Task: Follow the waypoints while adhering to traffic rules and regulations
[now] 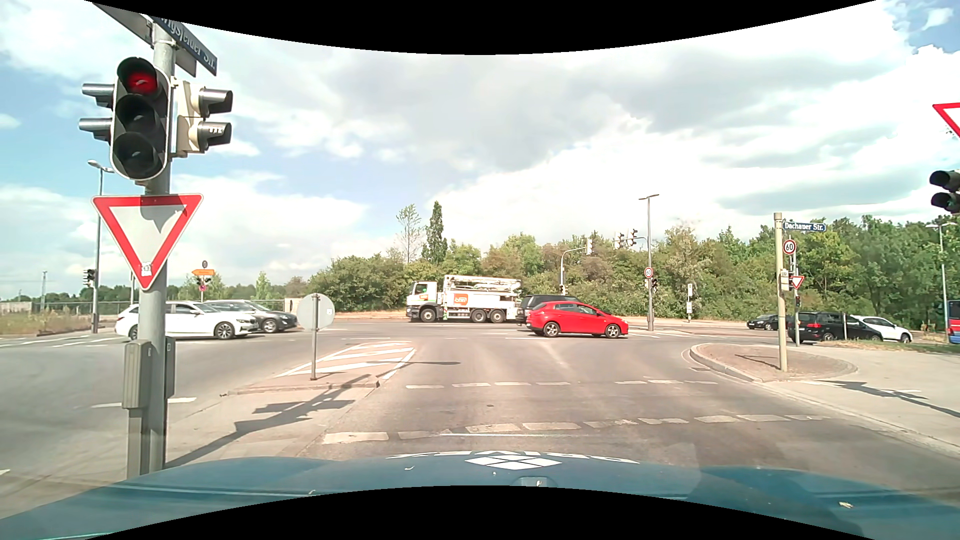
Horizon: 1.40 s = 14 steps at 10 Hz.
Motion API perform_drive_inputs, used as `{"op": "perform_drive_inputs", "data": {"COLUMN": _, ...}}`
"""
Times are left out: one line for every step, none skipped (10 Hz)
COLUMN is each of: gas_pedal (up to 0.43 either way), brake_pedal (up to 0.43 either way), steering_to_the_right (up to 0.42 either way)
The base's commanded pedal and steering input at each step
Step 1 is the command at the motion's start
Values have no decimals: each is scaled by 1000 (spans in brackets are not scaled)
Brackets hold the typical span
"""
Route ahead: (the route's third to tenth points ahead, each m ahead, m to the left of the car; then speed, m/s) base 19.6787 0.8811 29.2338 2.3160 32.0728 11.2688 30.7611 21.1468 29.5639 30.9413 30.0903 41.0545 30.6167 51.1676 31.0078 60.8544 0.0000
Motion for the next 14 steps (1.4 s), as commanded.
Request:
{"op": "perform_drive_inputs", "data": {"gas_pedal": 0, "brake_pedal": 354, "steering_to_the_right": -25}}
{"op": "perform_drive_inputs", "data": {"gas_pedal": 0, "brake_pedal": 360, "steering_to_the_right": -25}}
{"op": "perform_drive_inputs", "data": {"gas_pedal": 0, "brake_pedal": 354, "steering_to_the_right": -25}}
{"op": "perform_drive_inputs", "data": {"gas_pedal": 0, "brake_pedal": 354, "steering_to_the_right": -26}}
{"op": "perform_drive_inputs", "data": {"gas_pedal": 0, "brake_pedal": 354, "steering_to_the_right": -26}}
{"op": "perform_drive_inputs", "data": {"gas_pedal": 0, "brake_pedal": 354, "steering_to_the_right": -26}}
{"op": "perform_drive_inputs", "data": {"gas_pedal": 0, "brake_pedal": 354, "steering_to_the_right": -26}}
{"op": "perform_drive_inputs", "data": {"gas_pedal": 0, "brake_pedal": 354, "steering_to_the_right": -25}}
{"op": "perform_drive_inputs", "data": {"gas_pedal": 0, "brake_pedal": 354, "steering_to_the_right": -25}}
{"op": "perform_drive_inputs", "data": {"gas_pedal": 0, "brake_pedal": 354, "steering_to_the_right": -26}}
{"op": "perform_drive_inputs", "data": {"gas_pedal": 0, "brake_pedal": 354, "steering_to_the_right": -25}}
{"op": "perform_drive_inputs", "data": {"gas_pedal": 0, "brake_pedal": 354, "steering_to_the_right": -25}}
{"op": "perform_drive_inputs", "data": {"gas_pedal": 0, "brake_pedal": 354, "steering_to_the_right": -26}}
{"op": "perform_drive_inputs", "data": {"gas_pedal": 0, "brake_pedal": 354, "steering_to_the_right": -25}}
